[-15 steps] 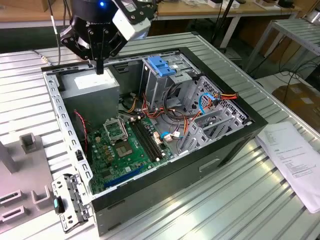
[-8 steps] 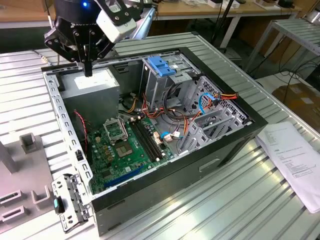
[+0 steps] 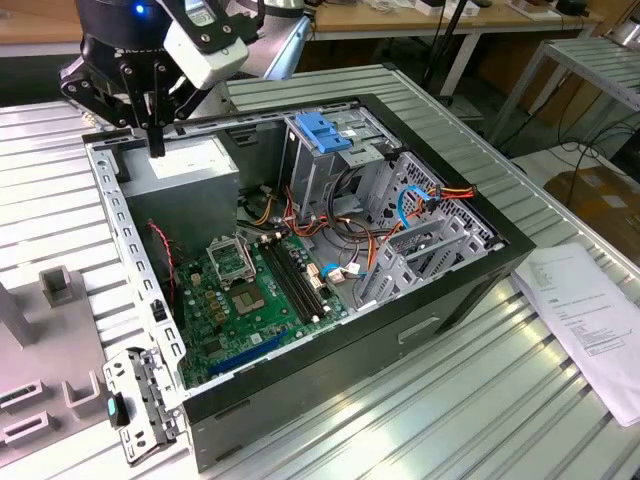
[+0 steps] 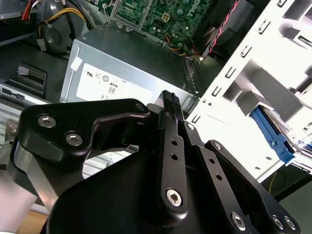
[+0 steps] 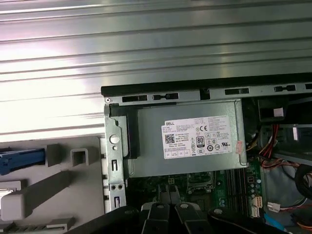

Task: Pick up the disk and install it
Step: 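Reach for the disk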

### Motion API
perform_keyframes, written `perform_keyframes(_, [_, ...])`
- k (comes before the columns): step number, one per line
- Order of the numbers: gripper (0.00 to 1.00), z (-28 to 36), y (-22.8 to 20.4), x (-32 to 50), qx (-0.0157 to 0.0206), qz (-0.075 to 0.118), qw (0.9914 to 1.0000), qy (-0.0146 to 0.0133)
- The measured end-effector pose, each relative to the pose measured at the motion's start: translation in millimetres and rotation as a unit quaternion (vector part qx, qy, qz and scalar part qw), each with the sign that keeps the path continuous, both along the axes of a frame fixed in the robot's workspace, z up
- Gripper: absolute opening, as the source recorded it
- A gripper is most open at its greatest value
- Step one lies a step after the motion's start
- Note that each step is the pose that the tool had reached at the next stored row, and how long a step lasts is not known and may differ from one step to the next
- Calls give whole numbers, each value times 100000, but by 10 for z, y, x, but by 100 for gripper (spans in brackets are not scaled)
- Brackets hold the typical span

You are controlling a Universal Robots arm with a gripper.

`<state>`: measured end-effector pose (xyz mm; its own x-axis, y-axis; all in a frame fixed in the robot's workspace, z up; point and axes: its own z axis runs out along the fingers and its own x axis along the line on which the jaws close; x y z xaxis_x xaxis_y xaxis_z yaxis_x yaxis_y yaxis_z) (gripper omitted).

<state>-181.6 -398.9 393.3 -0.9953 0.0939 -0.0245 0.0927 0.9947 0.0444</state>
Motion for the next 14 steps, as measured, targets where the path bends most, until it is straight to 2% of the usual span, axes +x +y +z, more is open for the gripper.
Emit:
perform_keyframes(2, [11,0,0,-29,2,-1,100000,1])
perform_keyframes(4, [11,0,0,-110,1,0,100000,1])
perform_keyframes(10, [11,0,0,-276,-1,4,100000,4])
perform_keyframes(14, [11,0,0,-350,0,3,100000,2])
